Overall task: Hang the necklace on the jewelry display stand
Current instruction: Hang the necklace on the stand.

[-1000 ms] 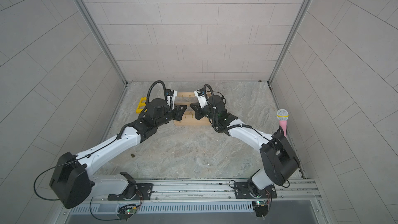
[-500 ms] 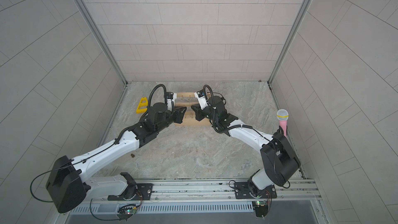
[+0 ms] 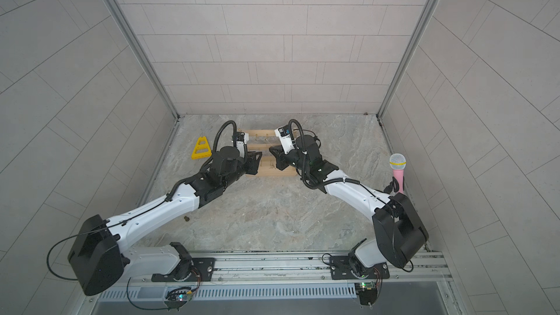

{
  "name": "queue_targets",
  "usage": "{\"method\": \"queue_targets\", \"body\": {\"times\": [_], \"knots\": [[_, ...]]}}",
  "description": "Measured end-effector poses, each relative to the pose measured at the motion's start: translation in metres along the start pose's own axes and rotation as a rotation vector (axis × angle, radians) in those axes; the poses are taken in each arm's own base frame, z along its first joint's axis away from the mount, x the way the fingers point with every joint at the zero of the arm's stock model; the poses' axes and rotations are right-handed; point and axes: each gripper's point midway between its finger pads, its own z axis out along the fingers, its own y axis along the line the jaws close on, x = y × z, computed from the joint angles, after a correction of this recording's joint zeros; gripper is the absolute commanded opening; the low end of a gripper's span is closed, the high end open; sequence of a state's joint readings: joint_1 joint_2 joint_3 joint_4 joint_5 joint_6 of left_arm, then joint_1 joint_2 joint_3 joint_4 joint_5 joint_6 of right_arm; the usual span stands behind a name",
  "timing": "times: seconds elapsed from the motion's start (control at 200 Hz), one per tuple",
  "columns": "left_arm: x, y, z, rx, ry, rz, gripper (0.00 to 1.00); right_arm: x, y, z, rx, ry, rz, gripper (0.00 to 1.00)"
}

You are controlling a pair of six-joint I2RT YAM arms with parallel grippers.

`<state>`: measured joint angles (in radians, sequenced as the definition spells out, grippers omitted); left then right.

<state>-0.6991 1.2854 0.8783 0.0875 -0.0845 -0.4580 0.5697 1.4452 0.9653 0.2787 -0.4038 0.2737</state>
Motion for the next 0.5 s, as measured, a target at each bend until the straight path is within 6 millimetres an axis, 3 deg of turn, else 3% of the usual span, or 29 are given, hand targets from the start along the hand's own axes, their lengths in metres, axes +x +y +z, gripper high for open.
{"method": "queue_targets", "body": {"times": [0.5], "knots": [[0.0077, 0.0032, 0.0068, -0.014, 0.021, -0.005, 0.35, 0.0009, 0.0057, -0.0024, -0.016, 0.01, 0.005, 0.0]]}}
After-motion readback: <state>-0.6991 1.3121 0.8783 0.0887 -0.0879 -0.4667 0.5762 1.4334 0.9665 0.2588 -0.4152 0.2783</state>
